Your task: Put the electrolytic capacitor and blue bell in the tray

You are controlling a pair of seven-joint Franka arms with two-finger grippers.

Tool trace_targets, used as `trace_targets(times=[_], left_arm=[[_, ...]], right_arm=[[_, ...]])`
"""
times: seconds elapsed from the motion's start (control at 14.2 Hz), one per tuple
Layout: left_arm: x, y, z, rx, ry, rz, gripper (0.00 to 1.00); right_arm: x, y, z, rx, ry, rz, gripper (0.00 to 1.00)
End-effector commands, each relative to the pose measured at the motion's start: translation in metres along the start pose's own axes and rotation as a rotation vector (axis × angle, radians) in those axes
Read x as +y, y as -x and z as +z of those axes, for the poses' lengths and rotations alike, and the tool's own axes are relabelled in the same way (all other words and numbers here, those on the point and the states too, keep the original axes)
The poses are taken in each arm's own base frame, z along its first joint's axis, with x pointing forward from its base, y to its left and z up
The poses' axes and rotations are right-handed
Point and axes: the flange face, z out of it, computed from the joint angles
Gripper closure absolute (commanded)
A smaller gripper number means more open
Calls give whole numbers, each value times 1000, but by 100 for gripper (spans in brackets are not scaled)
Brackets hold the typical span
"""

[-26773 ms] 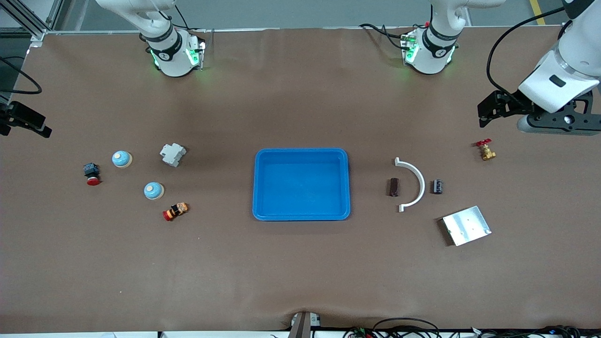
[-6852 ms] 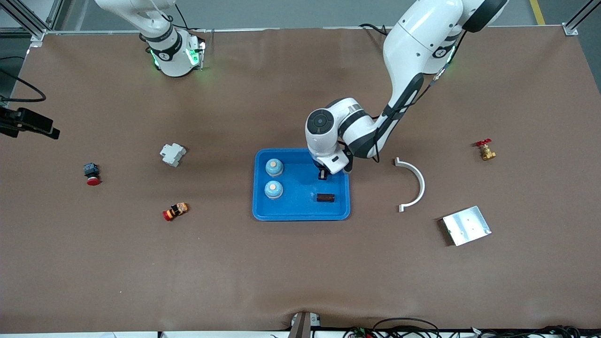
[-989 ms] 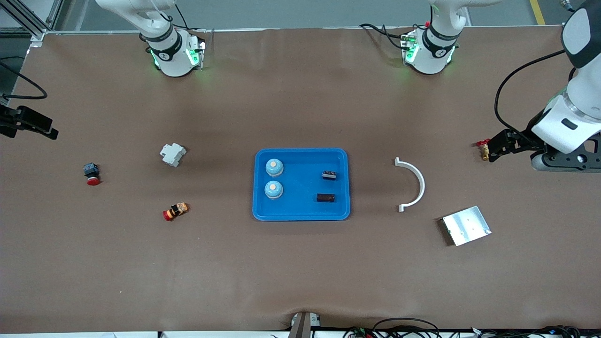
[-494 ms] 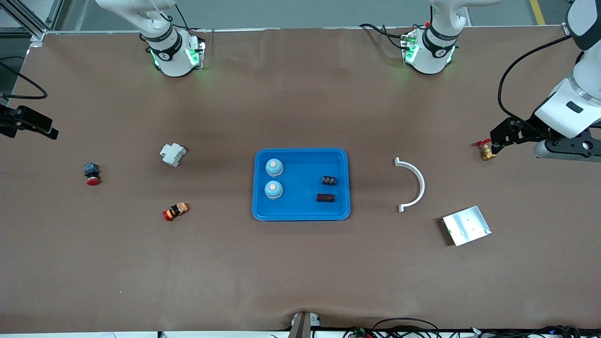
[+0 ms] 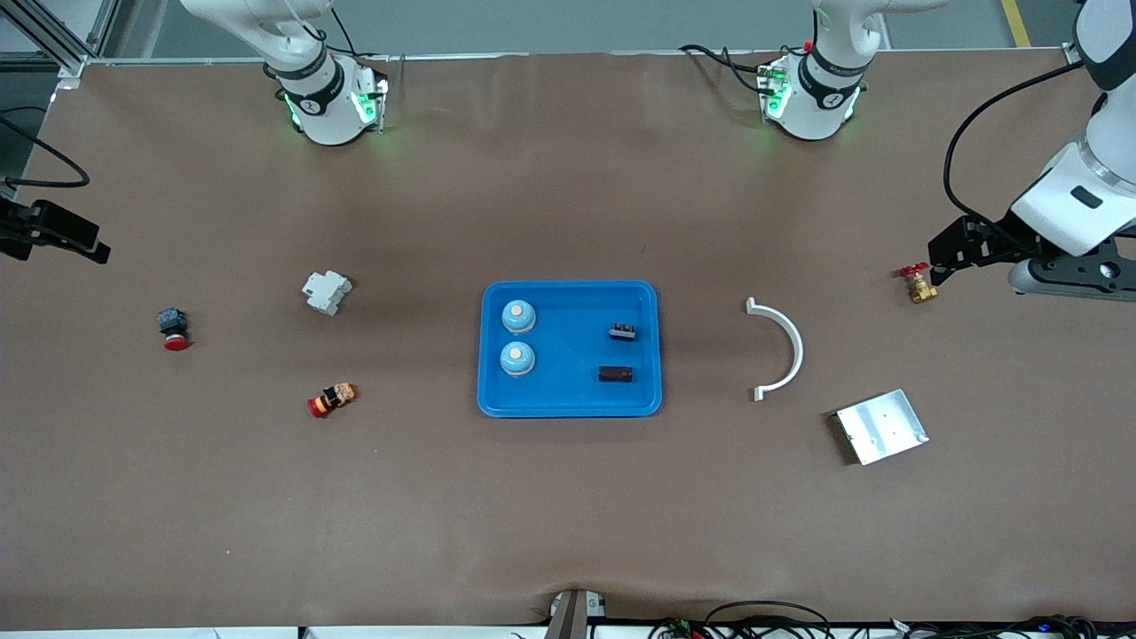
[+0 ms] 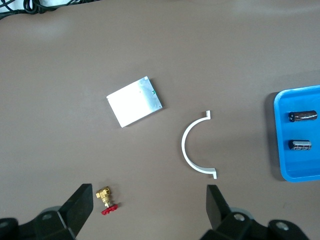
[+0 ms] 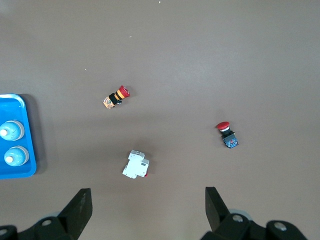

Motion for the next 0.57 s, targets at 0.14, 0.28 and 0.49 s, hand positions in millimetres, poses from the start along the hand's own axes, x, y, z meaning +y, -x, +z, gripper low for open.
trace_targets(times=[0.14,0.28,0.49], left_arm=[[8,16,-3,-76,20,22,0],[19,19,-5,-89,19,10,0],[28,18,-4,-90,19,-3,0]], right_arm=[[1,3,-2,1,17,6,0],[1,3,-2,1,17,6,0],[0,3,-2,1,17,5,0]])
